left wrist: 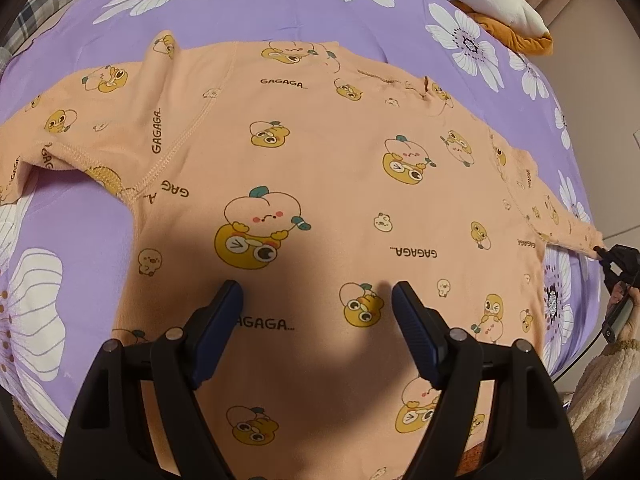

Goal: Fold small clothes
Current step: 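Grasp the sleeve cuff of the peach sleepsuit with the right gripper, then lift the held sleeve and fold it across the sleepsuit body with the right gripper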

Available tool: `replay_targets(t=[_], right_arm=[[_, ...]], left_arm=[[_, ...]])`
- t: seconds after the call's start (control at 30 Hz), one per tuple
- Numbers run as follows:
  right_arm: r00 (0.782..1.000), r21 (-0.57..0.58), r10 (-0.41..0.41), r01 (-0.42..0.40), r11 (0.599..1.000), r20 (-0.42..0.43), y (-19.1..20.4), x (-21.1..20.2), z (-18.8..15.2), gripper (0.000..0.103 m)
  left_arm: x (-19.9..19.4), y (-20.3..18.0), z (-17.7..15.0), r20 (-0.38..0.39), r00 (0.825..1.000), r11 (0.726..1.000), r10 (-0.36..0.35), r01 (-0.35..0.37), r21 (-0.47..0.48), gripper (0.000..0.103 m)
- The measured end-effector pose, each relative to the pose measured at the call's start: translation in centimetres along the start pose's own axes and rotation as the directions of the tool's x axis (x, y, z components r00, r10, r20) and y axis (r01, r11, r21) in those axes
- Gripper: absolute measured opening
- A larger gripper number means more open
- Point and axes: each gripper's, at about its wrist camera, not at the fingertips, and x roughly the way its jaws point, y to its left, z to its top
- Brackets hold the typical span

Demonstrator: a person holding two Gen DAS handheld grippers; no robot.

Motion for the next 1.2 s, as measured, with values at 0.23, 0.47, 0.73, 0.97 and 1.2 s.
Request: replay_targets(t=[0.23,0.47,0.73,0.97,1.2], right_arm=[[1.000,-0.016,-0.026,0.026,1.000,0.006,0.7,0.3,0.0,0.006],[0.991,-0.221,-0.002,0.031,0.975,0.131,7.9,-4.2,0.0,0.006],[0.979,-0.417,0.170,-0.111,0.902,0.109,16.9,-7.5,-3.6,0.006],[0.965,-0.541,0.260,-0.194,0.818,0.047,22.6,-9.1,-7.9,0.006],[0.947,-0.638,0.315,-0.280,0.718,-0.061,27.9,-9.4,-13.2,0.006]], left_arm=[[-0.6,0.4,0.6,-0.001,0.999,0.999,-0.034,0.034,-0.024,0.076],[-3.3,0.8,1.3,0.076,0.997,0.999,0.001,0.002,-0.038,0.076],[-5.3,1.5,1.0,0.125,0.992,0.999,0.029,-0.025,-0.029,0.078],[-6.5,2.8,0.4,0.146,0.988,0.998,0.043,-0.035,-0.053,0.078],[-7.3,4.0,-0.2,0.156,0.987,0.997,0.035,-0.022,-0.080,0.078]])
